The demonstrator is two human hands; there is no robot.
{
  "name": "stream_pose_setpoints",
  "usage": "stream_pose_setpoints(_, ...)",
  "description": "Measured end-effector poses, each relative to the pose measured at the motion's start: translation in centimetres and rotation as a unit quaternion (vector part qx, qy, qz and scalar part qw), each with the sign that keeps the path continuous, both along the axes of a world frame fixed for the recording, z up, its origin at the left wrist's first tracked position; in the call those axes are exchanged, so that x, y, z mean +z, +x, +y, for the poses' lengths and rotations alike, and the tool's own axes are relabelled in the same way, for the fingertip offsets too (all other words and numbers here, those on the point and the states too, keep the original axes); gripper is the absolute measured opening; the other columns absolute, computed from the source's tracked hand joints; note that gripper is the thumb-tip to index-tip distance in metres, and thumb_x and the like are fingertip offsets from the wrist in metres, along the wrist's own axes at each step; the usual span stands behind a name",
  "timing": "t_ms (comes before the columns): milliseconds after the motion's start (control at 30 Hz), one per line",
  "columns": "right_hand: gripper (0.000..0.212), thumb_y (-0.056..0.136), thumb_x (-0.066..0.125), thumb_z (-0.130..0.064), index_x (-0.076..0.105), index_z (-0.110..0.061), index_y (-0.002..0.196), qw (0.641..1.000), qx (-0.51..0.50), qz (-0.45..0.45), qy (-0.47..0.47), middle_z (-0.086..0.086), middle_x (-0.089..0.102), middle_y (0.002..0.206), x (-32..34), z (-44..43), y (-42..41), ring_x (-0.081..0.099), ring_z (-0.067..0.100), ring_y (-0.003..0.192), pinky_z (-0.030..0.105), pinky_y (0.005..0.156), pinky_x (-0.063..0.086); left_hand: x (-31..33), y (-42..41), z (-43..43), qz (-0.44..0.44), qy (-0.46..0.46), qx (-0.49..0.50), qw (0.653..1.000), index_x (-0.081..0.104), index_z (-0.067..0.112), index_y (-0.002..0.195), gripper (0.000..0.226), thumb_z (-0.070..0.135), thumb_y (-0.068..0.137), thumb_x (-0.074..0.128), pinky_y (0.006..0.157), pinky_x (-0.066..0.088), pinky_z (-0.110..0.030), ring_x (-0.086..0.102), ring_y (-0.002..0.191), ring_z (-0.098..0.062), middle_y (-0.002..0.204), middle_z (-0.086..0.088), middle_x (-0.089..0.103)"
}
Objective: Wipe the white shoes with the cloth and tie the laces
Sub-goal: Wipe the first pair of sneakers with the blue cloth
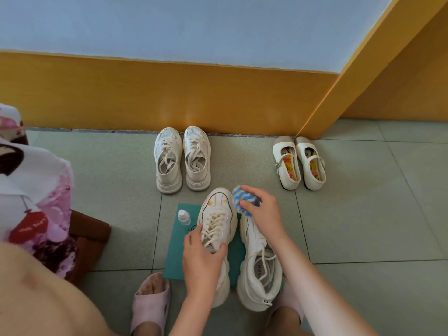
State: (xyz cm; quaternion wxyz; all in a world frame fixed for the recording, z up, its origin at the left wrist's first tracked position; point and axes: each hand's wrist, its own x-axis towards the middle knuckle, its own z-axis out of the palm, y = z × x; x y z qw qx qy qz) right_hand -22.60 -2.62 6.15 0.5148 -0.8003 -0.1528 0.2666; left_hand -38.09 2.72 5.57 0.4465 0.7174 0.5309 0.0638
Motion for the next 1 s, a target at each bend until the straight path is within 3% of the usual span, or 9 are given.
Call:
stream_pose_setpoints(133, 0.041, 0.086, 0.062, 0.0, 0.063, -0.021, 0.121, 0.998, 0.052, -0.019, 0.001, 0.0, 0.062, 0.112, 0.2, 2.6, 0.3, 0.059, 0.012, 0.103, 0.02, 0.09, 0.048, -0.3, -0.7, 0.8, -0.042, -0.027, 0.018, 0.999, 0.049, 0.015, 0.131, 0.066, 0.024, 0.071, 0.077, 0.088, 0.035, -0.022, 0.05, 0.114, -0.018, 0.123, -0.003, 0.054)
stream_pose_setpoints(300, 0.032, 0.087, 0.06, -0.001, 0.066, -0.012, 0.117, 0.989, 0.115, -0.077, -0.055, 0.005, 0.061, 0.111, -0.4, 5.5, 0.7, 0.056, 0.02, 0.105, 0.031, 0.097, 0.044, -0.3, -1.0, 1.4, -0.063, -0.05, 0.04, 0.996, 0.052, 0.018, 0.128, 0.063, 0.023, 0.07, 0.078, 0.087, 0.037, -0.022, 0.052, 0.107, -0.014, 0.118, 0.0, 0.057)
stream_pose_setpoints(433, 0.033, 0.087, 0.063, -0.005, 0.065, -0.01, 0.119, 0.982, 0.136, -0.09, -0.091, 0.005, 0.059, 0.12, -0.9, 5.4, 0.0, 0.051, 0.017, 0.114, 0.019, 0.097, 0.034, -0.5, -1.0, 1.3, -0.074, -0.046, 0.053, 0.995, 0.054, 0.018, 0.126, 0.06, 0.02, 0.071, 0.077, 0.085, 0.036, -0.022, 0.052, 0.106, -0.012, 0.116, 0.0, 0.059)
stream_pose_setpoints(667, 0.035, 0.089, 0.053, 0.004, 0.063, -0.008, 0.121, 0.949, 0.194, -0.195, -0.154, 0.006, 0.056, 0.124, -1.4, 2.5, -1.0, 0.044, 0.017, 0.12, 0.008, 0.094, 0.022, -0.9, -0.6, 0.6, -0.076, -0.016, 0.038, 0.996, 0.057, 0.017, 0.122, 0.058, 0.013, 0.069, 0.079, 0.085, 0.034, -0.018, 0.051, 0.102, -0.009, 0.115, 0.001, 0.058)
stream_pose_setpoints(800, 0.039, 0.088, 0.05, 0.009, 0.064, -0.008, 0.119, 0.925, 0.258, -0.21, -0.186, 0.006, 0.058, 0.122, -1.6, 0.3, -0.9, 0.046, 0.02, 0.116, 0.01, 0.088, 0.027, -1.1, -0.4, -0.1, -0.071, 0.004, 0.026, 0.997, 0.058, 0.016, 0.122, 0.058, 0.01, 0.068, 0.077, 0.086, 0.032, -0.016, 0.053, 0.107, -0.014, 0.116, -0.001, 0.056)
stream_pose_setpoints(933, 0.045, 0.085, 0.048, 0.013, 0.064, -0.011, 0.119, 0.894, 0.319, -0.221, -0.223, 0.006, 0.06, 0.117, -0.9, -0.5, 0.3, 0.047, 0.021, 0.11, 0.026, 0.091, 0.038, -1.1, -0.5, -0.2, -0.074, 0.001, 0.028, 0.997, 0.057, 0.017, 0.123, 0.057, 0.01, 0.069, 0.077, 0.085, 0.032, -0.015, 0.052, 0.107, -0.014, 0.117, 0.0, 0.055)
stream_pose_setpoints(1000, 0.041, 0.088, 0.048, 0.01, 0.065, -0.012, 0.119, 0.897, 0.309, -0.224, -0.221, 0.006, 0.06, 0.114, -0.1, -0.2, 1.3, 0.048, 0.021, 0.11, 0.029, 0.093, 0.039, -1.0, -0.5, -0.2, -0.08, 0.0, 0.027, 0.996, 0.057, 0.018, 0.123, 0.057, 0.01, 0.07, 0.076, 0.086, 0.032, -0.015, 0.05, 0.105, -0.01, 0.118, 0.002, 0.054)
